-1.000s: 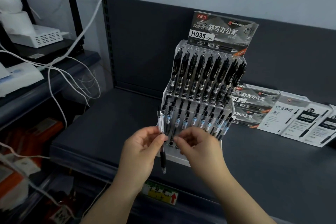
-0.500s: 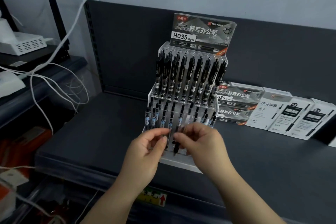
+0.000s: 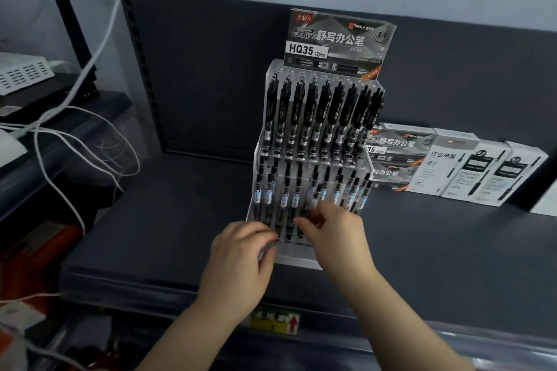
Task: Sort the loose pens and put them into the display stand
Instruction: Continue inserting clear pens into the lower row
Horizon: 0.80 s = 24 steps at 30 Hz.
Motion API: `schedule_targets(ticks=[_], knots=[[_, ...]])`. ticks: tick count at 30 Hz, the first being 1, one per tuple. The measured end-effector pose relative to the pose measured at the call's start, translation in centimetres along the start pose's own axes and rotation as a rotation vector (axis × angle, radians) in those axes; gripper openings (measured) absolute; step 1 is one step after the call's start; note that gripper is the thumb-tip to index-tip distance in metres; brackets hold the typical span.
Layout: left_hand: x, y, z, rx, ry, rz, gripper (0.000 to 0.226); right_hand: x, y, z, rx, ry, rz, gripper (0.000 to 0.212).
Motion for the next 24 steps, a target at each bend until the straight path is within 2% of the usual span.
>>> schedule_targets(ticks=[4,7,10,16,24], knots=[[0.1,-0.1,0.0,-0.028,-0.024,-0.079,0.024,0.2,-0.1,-0.1,0.021,0.004,0.010,0.023],[0.0,-0.3,-0.2,-0.009,-0.047,-0.109,0.026,0.6,0.1,0.0,-0.019,0.010,-0.006,0.012],[0.0,-0.4,-0.3,-0.018,-0.064,-0.127,0.028,0.6,0.2,-0.2,-0.006,-0.001,-0.027,0.011],[0.2,-0.6,-0.5,-0.018,-0.092,-0.139,0.032,0.1,0.1,-0.1,0.110,0.018,-0.079,0.023],[0.0,-0.7,-0.4,0.002,-0.088,-0.158,0.031,-1.1,-0.3,-0.6,0.350,-0.183,-0.092,0.042]])
Point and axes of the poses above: each hand's wrist, its own x-axis away from the middle knuckle, its own z-axis out of the back of the hand, y = z × x, the point moved 10 cm from there along -x, towards the middle knuckle, and after that the axes turned 7 degrees about z, right-handed, at the moved point
